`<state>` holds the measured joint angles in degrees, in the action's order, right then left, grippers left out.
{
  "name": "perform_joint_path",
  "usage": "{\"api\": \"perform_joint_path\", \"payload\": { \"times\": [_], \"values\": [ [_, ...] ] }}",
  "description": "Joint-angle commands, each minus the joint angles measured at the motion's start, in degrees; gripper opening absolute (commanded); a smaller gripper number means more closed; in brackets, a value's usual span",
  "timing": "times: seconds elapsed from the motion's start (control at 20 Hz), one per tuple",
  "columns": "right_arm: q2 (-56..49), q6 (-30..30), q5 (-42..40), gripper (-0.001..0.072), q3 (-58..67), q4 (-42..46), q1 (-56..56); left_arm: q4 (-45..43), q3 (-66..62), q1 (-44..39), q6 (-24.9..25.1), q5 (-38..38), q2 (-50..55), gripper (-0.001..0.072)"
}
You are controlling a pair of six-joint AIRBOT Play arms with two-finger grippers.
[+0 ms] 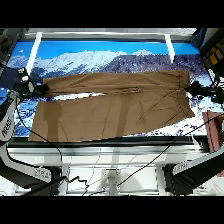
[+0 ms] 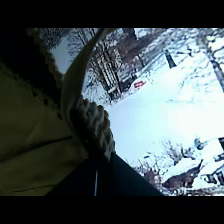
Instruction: Fold the clothes and pants, and hang the long-sleeved shirts on hangers.
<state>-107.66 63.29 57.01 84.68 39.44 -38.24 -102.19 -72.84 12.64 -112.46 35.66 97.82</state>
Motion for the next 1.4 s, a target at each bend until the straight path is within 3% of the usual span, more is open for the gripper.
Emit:
{"api": "perform_joint_path", "payload": {
  "times": [0.0, 0.3, 0.4, 0.5, 0.65, 0.8, 0.85, 0.9, 1.05, 1.25, 1.3, 1.35],
  "values": [
    [0.0, 0.7, 2.4, 0.0036, 0.0, 1.4, 0.0, -1.4, 0.0, -0.1, 1.8, 5.7, -0.2, 0.0710],
    [0.0, 0.7, 7.3, 0.0091, 0.1, 1.8, 0.0, -1.5, -1.8, 0.9, 1.9, -2.5, -5.2, 0.0692],
    [0.1, 0.7, 8.0, 0.0083, 0.2, 3.1, 0.0, -1.5, -2.4, 1.9, 1.9, -4.0, -6.6, 0.0562],
    [0.1, 0.7, 8.2, 0.0083, 0.2, 3.1, 0.0, -0.2, -2.4, 3.1, 1.4, -1.2, -7.0, 0.0562],
    [0.1, 0.7, 8.2, 0.0083, 0.2, 3.1, 0.0, 3.4, -2.4, 5.4, 1.6, 10.2, -6.7, 0.0563],
    [0.1, 0.7, 8.2, 0.0083, 0.2, 3.1, 0.0, 16.8, -2.4, 9.3, 5.5, 13.5, -6.4, 0.0594],
    [0.1, 0.7, 8.2, 0.0083, 0.2, 3.1, 0.0, 22.6, -2.4, 10.6, 6.0, 13.4, -6.1, 0.0688],
    [0.1, 0.7, 8.1, 0.0082, 0.2, 3.1, 0.0, 27.8, -2.4, 11.8, 6.0, 13.3, -5.5, 0.0714],
    [0.1, 0.6, 8.2, 0.0082, 0.2, 3.1, 0.0, 40.6, -2.4, 13.5, 6.0, 12.8, -2.6, 0.0713],
    [0.1, 0.6, 8.2, 0.0082, 0.2, 3.1, 0.0, 44.4, -2.4, 11.5, 5.7, 5.7, 0.2, 0.0710],
    [0.1, 0.6, 8.2, 0.0082, 0.2, 3.1, 0.0, 44.5, -2.4, 11.1, 3.9, 4.2, 0.7, 0.0684],
    [0.1, 0.6, 8.2, 0.0081, 0.2, 3.1, 0.0, 44.4, -2.4, 10.7, 1.7, 3.4, 1.1, 0.0536]
  ]
}}
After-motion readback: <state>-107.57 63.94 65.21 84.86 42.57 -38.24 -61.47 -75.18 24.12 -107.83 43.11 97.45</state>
